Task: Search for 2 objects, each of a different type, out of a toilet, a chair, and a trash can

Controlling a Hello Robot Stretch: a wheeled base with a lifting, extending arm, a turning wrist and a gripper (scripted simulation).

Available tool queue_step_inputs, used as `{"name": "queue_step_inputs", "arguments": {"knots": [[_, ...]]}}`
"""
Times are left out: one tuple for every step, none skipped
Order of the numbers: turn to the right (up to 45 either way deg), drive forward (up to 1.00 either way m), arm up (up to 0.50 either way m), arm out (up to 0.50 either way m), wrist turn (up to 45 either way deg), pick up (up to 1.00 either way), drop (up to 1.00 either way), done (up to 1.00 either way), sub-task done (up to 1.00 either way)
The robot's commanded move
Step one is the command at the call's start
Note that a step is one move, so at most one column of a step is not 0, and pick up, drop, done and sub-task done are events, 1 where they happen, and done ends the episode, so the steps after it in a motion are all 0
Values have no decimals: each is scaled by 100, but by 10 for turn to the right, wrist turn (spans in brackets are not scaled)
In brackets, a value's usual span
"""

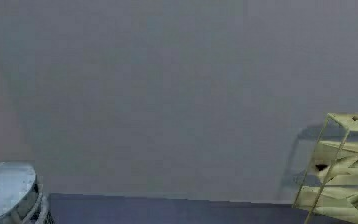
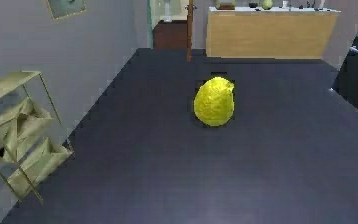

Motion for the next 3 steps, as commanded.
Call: {"name": "queue_step_inputs", "arguments": {"knots": [[-450,0,0,0,0,0,0,0,0],[0,0,0,0,0,0,0,0,100],[450,0,0,0,0,0,0,0,0]]}}
